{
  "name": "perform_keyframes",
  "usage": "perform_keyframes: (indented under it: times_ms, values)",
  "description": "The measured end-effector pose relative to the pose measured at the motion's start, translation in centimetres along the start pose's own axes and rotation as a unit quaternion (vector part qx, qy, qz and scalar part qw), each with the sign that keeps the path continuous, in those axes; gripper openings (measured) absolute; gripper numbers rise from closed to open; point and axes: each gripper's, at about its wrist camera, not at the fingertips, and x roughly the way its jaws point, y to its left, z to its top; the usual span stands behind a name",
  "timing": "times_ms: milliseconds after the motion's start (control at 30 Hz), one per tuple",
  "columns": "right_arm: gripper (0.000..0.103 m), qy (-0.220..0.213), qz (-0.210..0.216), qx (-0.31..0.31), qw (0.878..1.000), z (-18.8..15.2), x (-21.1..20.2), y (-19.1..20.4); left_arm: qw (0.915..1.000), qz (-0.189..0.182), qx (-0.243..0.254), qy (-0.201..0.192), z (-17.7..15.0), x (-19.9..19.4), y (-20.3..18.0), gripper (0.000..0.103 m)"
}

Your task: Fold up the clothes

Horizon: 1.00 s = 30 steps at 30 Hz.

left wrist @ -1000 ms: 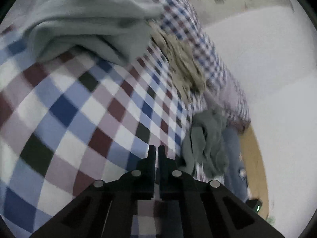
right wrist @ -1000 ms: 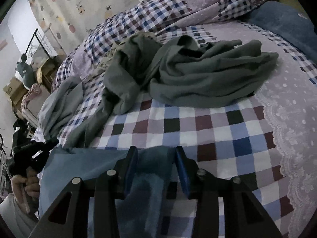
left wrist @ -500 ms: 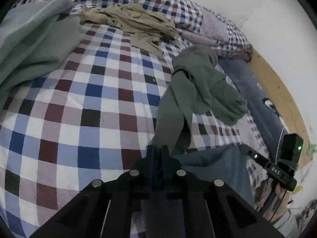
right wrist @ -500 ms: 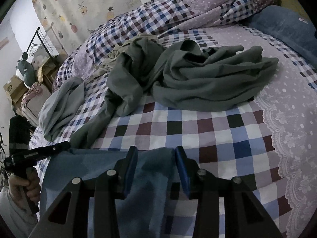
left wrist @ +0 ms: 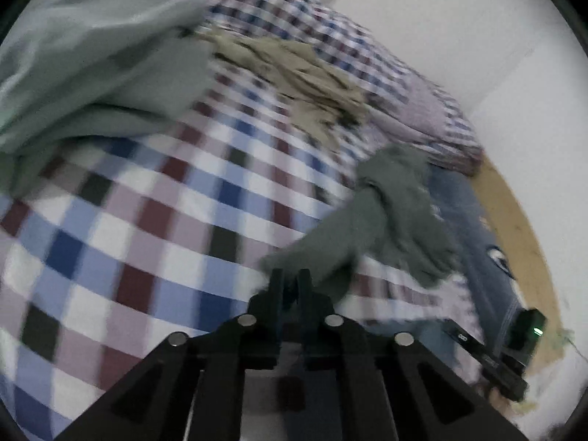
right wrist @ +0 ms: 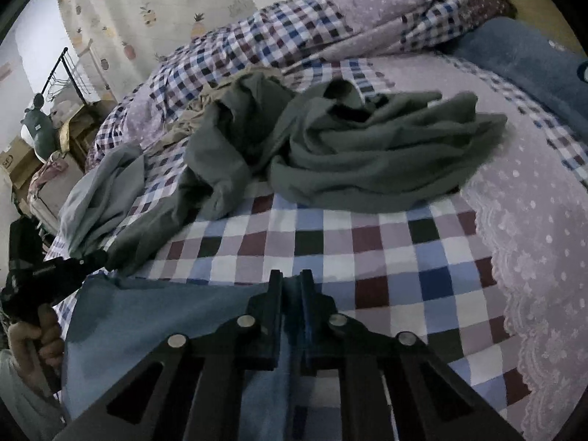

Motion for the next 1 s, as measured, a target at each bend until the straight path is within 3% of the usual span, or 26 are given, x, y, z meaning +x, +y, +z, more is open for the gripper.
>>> perform_keyframes:
  times_ms: [67,267,433,500,567,667,733,867,1000]
  values:
    - [0.010,-0.002,-0.003,-0.006,1.000,0.0,-0.1,0.2,0.9997,0.014,-0.017,0.003,0.2,-0.3,0.6,0.039]
    - [0.014,-0.009,0.000,-0.004,1.000,0.2,-0.5,0.2,0.9962,-0.016,0.083,0.020,-0.2,-1.7,-3.2,0.039]
    - [0.015,-0.008,0.000,-0.001,1.000,0.2,-0.5,0.0,0.9886,0.013,0.130,0.075,-1.4,0.3,-4.9,0.038]
    - [0.015,-0.007,0.002,-0.002,1.000,0.2,-0.5,0.1,0.9896,0.014,0.120,0.079,-1.8,1.0,-4.4,0.012]
    - [0.015,-0.005,0.003,-0.003,1.000,0.1,-0.4,0.2,0.9924,-0.003,0.100,0.072,-1.9,1.1,-3.8,0.006]
    - [0.014,-0.004,0.008,-0.010,1.000,0.1,-0.4,0.5,0.9953,-0.027,0.079,0.050,-1.9,0.6,-3.4,0.004]
    - [0.007,-0.010,0.008,-0.014,1.000,0.1,-0.6,0.6,0.9970,-0.045,0.055,0.032,-1.7,0.0,-3.0,0.003]
    - [0.004,-0.053,0.005,-0.019,0.998,0.5,-2.3,1.1,0.9978,-0.065,0.012,-0.006,-1.4,-0.8,-2.2,0.001]
    - [0.004,-0.071,-0.009,-0.026,0.997,0.7,-2.7,1.2,0.9984,-0.033,-0.020,-0.040,-1.5,-0.7,-0.3,0.000]
